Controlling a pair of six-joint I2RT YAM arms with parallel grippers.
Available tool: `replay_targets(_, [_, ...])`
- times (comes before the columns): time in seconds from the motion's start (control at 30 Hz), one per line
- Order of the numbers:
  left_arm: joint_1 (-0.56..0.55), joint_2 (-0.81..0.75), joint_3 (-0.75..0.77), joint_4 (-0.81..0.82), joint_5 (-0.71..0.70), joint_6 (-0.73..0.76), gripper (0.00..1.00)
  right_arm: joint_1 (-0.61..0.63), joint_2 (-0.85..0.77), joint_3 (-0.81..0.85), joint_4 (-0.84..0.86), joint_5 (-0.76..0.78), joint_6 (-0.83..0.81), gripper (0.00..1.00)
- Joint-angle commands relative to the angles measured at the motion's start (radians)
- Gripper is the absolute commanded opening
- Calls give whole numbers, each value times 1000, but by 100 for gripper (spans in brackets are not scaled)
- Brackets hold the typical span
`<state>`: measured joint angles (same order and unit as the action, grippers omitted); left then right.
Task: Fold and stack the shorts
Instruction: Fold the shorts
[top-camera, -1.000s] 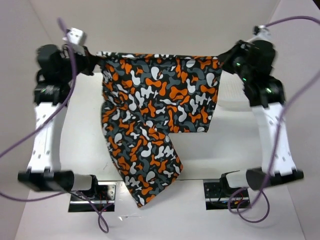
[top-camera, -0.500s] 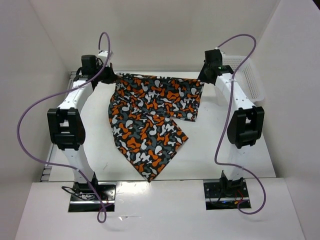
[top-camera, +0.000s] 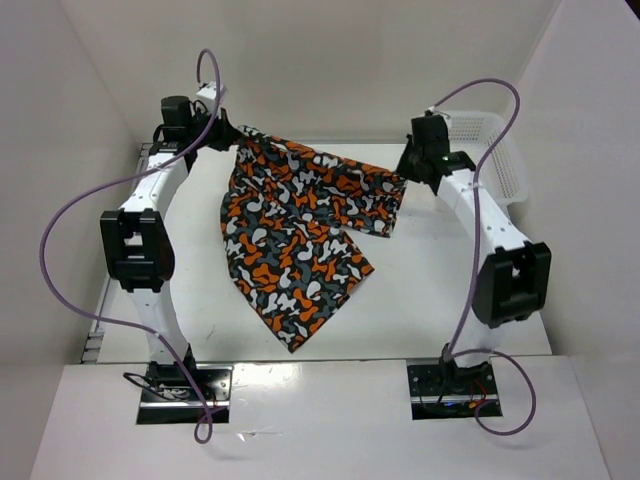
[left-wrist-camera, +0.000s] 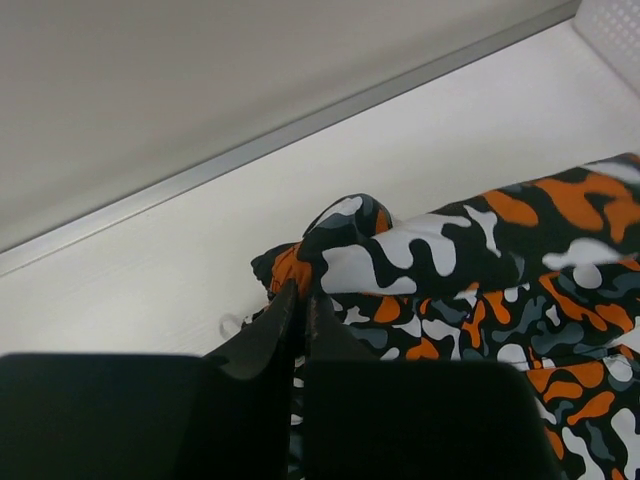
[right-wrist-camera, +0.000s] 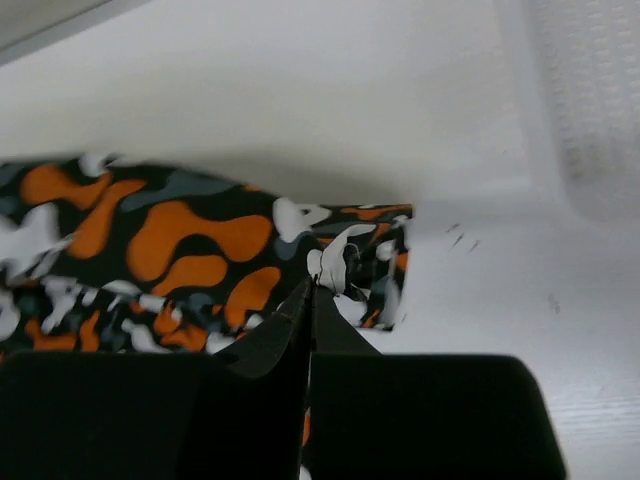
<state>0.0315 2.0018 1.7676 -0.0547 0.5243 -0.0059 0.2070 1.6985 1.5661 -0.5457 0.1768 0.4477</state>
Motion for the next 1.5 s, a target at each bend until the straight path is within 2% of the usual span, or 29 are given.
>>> replay_targets(0.0, [19,25,72,7,56,6,0,165,-174,-67,17,-11,-46,0])
replay_targets(0.07, [19,25,81,-16,39,6,0,292,-236,-98,7,26,-46,0])
replay_targets(0.2, [37,12,53,-63,-4,6,0,443,-296,-110,-48,85,-46,0])
replay_targets(0.33, [62,-27,-36,-54,-4,6,0,546,-341,-92,-59,-32,-55,0])
replay_targets(0.53, [131,-84,-94,-86,-4,6,0,811,-312,-115,-108,-36,-107,0])
replay_targets(0.67, [162,-95,-103,-140,5,6,0,1001,-248,-182,-74,-51,-96,0])
replay_targets(0.8, [173,-132,-171,-149,5,6,0,1086,-183,-233,-10,-62,-77,0])
replay_targets(1.2, [242,-281,-387,-181,-6,6,0,1169,-99,-394,107,-132,3,0])
replay_targets(1.23, [252,-293,-398,-192,-6,6,4,1181,-86,-403,107,-132,14,0])
replay_targets(1.3, [261,-336,-416,-223,-29,6,47,1192,-74,-403,107,-132,14,1])
replay_targets(1.33, [262,-351,-416,-238,-44,6,66,1192,-74,-403,98,-132,14,7])
replay_targets(1.37, [262,-385,-416,-253,-85,6,80,1192,-74,-403,98,-132,14,17])
replay_targets(1.4, [262,-402,-407,-275,-108,6,94,1192,-74,-403,87,-123,14,44])
replay_targets(1.47, [262,-451,-390,-293,-148,6,99,1192,-92,-422,75,-96,26,73])
